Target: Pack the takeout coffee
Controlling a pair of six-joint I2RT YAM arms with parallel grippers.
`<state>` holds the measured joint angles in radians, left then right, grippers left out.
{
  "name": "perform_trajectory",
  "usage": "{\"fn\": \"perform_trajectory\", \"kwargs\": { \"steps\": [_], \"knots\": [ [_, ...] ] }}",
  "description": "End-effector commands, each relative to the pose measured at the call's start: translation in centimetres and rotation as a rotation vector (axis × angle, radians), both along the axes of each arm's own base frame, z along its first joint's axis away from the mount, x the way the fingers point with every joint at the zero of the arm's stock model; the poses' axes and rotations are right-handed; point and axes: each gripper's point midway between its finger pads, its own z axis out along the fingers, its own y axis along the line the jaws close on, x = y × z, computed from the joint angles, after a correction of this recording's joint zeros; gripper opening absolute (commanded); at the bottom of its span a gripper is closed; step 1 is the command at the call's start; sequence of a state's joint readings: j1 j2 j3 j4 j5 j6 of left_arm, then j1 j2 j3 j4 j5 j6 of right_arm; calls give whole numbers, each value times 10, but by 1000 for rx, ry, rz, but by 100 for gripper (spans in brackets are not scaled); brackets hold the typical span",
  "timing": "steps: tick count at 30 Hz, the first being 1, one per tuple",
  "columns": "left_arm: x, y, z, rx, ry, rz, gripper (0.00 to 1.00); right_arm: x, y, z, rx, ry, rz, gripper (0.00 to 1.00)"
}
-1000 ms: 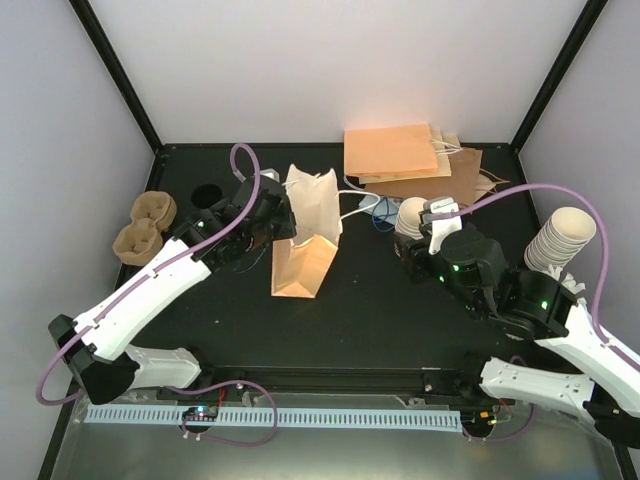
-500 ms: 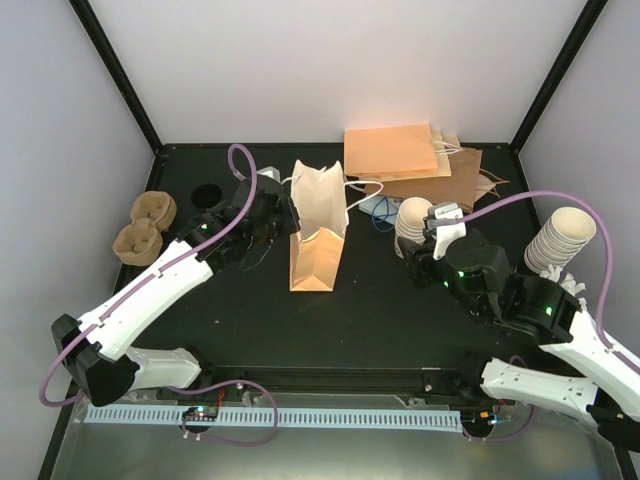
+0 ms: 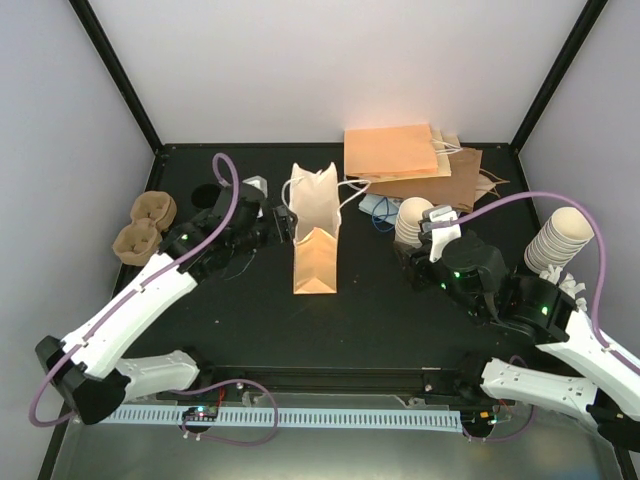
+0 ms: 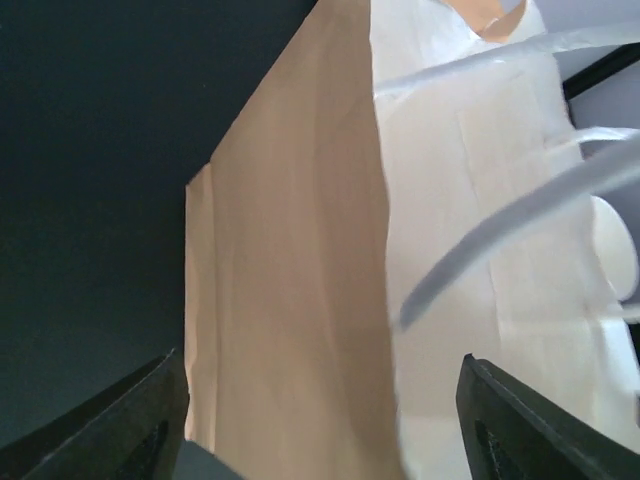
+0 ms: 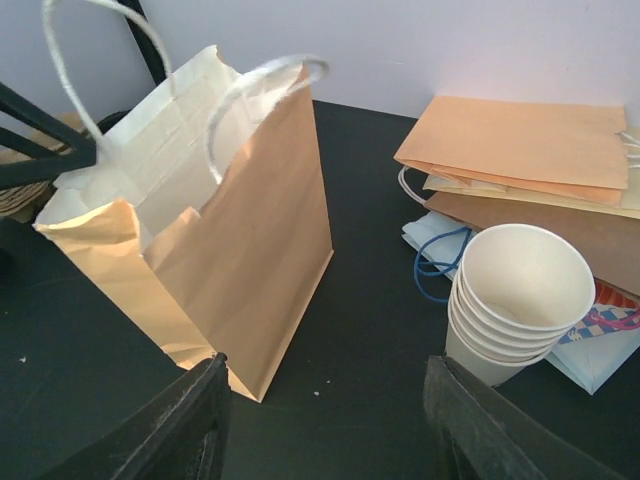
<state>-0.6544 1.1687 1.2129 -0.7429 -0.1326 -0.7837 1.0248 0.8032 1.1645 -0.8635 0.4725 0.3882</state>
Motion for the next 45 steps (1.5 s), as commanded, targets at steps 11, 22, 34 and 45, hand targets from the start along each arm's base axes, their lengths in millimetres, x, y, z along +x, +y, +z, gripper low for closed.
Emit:
{"fn": "perform_trajectory", "kwargs": {
  "steps": [11, 22, 34, 45],
  "knots": [
    [-52, 58, 63, 91, -94, -113, 90, 5, 14, -3, -9, 0, 36, 56],
    [-8, 214, 22, 393, 77, 266, 89, -7, 26, -1, 7, -13, 148, 57],
    [78, 303, -6, 372, 88, 427, 80, -27, 57, -70, 87, 81, 308, 63],
    [138, 345, -81, 548, 276, 337, 70, -35, 62, -81, 109, 80, 368, 64]
  ]
}}
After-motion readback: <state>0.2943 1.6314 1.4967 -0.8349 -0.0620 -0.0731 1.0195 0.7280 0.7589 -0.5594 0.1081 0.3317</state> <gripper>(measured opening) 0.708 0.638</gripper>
